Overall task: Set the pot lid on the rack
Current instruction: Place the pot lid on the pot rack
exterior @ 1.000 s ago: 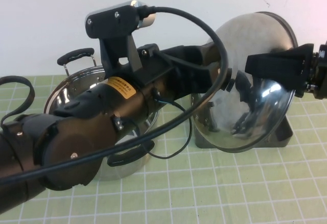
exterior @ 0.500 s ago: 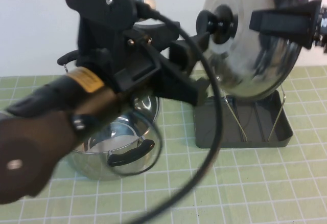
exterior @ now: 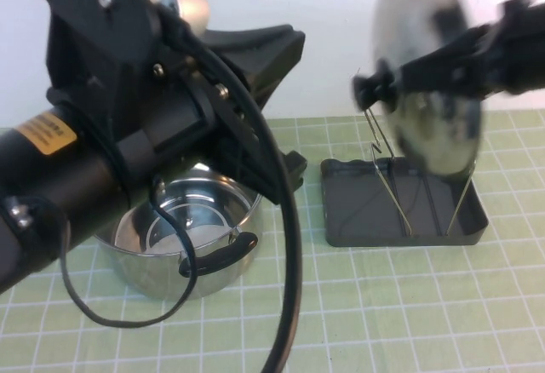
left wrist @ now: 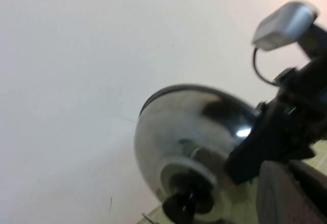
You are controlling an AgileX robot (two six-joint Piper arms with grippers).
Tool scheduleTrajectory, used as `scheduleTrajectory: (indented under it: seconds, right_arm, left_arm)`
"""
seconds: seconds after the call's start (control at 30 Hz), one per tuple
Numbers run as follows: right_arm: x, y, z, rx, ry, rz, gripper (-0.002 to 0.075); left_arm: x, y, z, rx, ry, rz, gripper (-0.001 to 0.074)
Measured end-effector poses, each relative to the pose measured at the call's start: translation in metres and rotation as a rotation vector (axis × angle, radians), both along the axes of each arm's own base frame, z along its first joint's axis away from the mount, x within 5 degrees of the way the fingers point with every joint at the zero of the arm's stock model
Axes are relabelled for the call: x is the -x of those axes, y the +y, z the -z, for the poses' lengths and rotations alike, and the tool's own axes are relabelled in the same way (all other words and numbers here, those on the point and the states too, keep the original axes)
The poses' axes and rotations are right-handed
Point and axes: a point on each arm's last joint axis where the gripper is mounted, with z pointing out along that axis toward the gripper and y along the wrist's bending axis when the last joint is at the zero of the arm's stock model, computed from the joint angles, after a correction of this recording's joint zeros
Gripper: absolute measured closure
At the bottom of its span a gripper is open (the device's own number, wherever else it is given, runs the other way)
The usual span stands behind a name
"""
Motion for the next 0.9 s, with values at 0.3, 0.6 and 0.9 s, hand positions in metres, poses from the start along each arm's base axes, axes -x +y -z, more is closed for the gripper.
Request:
scheduleTrajectory:
  seconds: [0.3, 0.6, 0.9]
  right_arm:
    - [-0.028, 0.013, 0.037, 0.042, 0.038, 0.059, 0.0626]
    - [-0.031, 0.012, 0.038, 0.050, 0.023, 0.079, 0.0626]
    - [-0.037, 0.016, 0.058, 0.072, 0.091, 0.044, 0.0626]
  left_arm:
    - [0.001, -0.002, 0.005, -0.042, 0.007, 0.019, 0.0734]
    - [0.001, -0.002, 0.005, -0.059, -0.013, 0.016, 0.0734]
    - [0.000, -0.001, 0.005, -0.063, -0.021, 0.013, 0.0734]
